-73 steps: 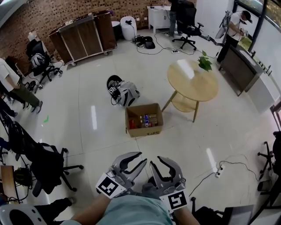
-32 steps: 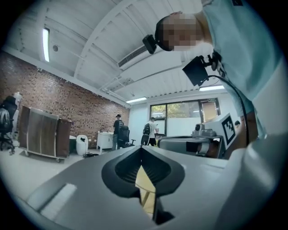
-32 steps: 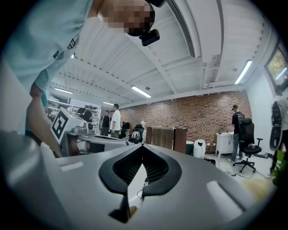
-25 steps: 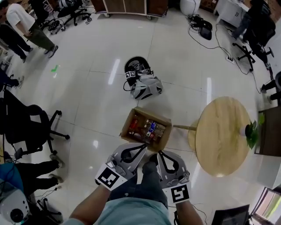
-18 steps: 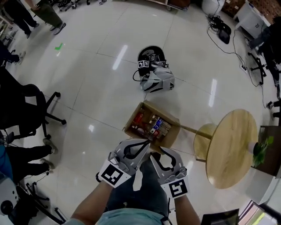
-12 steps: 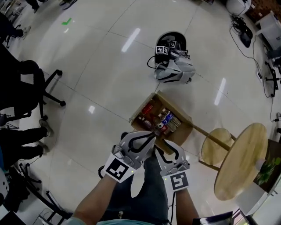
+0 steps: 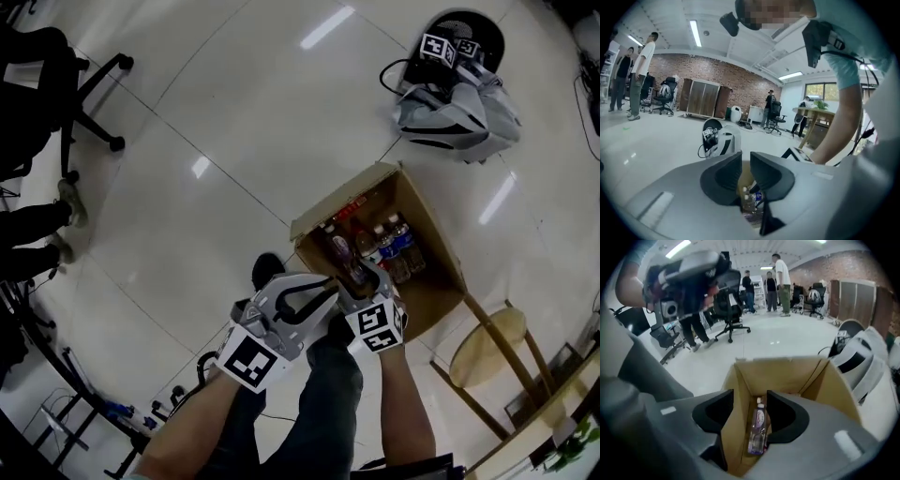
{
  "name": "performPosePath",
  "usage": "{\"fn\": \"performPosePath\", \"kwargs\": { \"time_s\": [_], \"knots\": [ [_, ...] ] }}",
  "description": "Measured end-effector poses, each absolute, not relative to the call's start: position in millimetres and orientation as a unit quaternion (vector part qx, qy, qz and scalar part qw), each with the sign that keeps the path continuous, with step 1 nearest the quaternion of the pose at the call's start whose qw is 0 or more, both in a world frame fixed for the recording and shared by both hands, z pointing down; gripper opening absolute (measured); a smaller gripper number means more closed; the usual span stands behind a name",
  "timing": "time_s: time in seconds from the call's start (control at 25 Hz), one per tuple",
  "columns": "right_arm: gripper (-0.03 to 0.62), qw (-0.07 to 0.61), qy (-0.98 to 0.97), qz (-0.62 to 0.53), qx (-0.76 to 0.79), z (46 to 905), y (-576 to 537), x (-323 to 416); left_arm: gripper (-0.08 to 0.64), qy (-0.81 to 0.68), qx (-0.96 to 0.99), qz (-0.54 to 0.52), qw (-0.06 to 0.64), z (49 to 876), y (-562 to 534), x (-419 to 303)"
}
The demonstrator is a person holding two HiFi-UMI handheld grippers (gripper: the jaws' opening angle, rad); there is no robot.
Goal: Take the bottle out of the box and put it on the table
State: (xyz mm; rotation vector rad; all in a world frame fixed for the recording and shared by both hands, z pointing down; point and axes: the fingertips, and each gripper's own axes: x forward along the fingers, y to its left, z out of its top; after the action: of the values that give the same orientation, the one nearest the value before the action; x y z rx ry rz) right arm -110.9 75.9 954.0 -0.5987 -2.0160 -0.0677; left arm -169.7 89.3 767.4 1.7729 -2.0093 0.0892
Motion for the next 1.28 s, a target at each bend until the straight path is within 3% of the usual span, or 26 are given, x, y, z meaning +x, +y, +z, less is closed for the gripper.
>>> {"fn": "performPosePath", "kwargs": {
  "time_s": [0.24, 0.52, 0.72, 0.92, 1.12, 1.28],
  "knots": [
    [0.232, 0.577, -0.778, -0.047, -0.246, 1109, 75, -105, 0.054, -0.741, 0.628, 0.009, 0.239, 828, 98, -182],
    [0.266, 0.647, -0.714, -0.091, -0.254, 1209, 81, -79, 0.052, -0.760, 0.592, 0.011, 0.269, 889, 115, -207],
    [0.284, 0.659, -0.710, -0.131, -0.210, 1242, 69, -78, 0.051, -0.768, 0.570, 0.006, 0.292, 910, 116, -217],
    [0.359, 0.701, -0.671, -0.141, -0.196, 1270, 68, -77, 0.048, -0.738, 0.581, 0.040, 0.342, 947, 89, -186],
    [0.353, 0.684, -0.684, -0.147, -0.207, 1269, 70, -76, 0.011, -0.746, 0.548, 0.043, 0.376, 954, 89, -193],
    [0.296, 0.669, -0.699, -0.127, -0.218, 1262, 72, -76, 0.011, -0.739, 0.559, 0.056, 0.372, 952, 81, -189]
  ]
}}
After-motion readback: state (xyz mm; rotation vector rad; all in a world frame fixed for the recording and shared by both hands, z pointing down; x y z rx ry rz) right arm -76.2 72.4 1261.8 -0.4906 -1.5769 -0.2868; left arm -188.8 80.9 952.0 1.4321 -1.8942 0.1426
